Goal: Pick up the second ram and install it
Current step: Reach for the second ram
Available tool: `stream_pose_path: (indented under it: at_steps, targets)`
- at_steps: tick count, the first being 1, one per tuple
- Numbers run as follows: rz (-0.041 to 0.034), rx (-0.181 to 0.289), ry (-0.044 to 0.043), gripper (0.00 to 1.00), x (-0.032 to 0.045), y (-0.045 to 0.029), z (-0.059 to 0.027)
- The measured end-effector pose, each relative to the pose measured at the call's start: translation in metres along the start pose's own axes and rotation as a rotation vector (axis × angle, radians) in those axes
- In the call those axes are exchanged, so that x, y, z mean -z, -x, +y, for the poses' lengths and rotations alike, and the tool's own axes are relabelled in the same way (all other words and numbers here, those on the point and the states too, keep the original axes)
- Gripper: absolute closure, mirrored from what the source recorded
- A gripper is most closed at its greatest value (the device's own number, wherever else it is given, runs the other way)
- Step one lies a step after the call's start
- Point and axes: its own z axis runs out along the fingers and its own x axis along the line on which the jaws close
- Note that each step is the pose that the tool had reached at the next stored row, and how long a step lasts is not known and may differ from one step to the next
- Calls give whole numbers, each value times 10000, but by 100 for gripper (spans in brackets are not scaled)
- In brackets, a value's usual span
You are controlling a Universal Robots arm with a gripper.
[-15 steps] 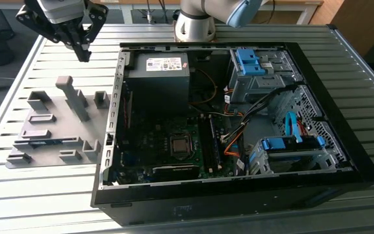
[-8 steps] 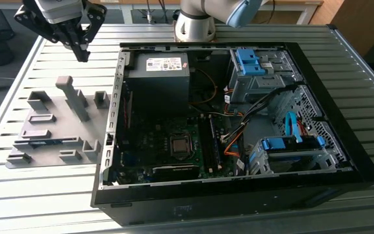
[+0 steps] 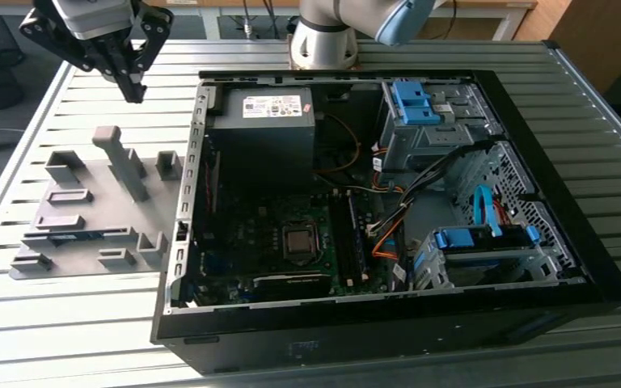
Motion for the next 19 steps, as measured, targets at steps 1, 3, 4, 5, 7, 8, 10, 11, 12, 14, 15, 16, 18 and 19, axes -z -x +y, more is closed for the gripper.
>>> stream_pose_path:
  at_steps: [1,3,4,5,7,8,10,11,12,14,15,16,18,19]
  targets:
    - [0,1,0,89,0,-4,0]
    - [-1,1,1,89,-1,-12,-1]
    - [0,0,0,89,-1,-17,-1]
    - [-1,0,0,89,-1,-22,-1]
    - [-1,1,0,89,-1,-31,-1]
    - [-1,0,0,89,-1,-36,-2]
    - [0,0,0,89,-1,-51,-2]
    - [0,0,0,89,0,-60,-2]
    - [0,0,0,89,-1,-71,-3]
    - [-1,0,0,89,-1,-93,-4]
    - [0,0,0,89,-1,-105,-4]
    - [0,0,0,89,0,-117,-5]
    - [-1,0,0,89,0,-144,-5]
    - [0,0,0,89,1,-160,-6]
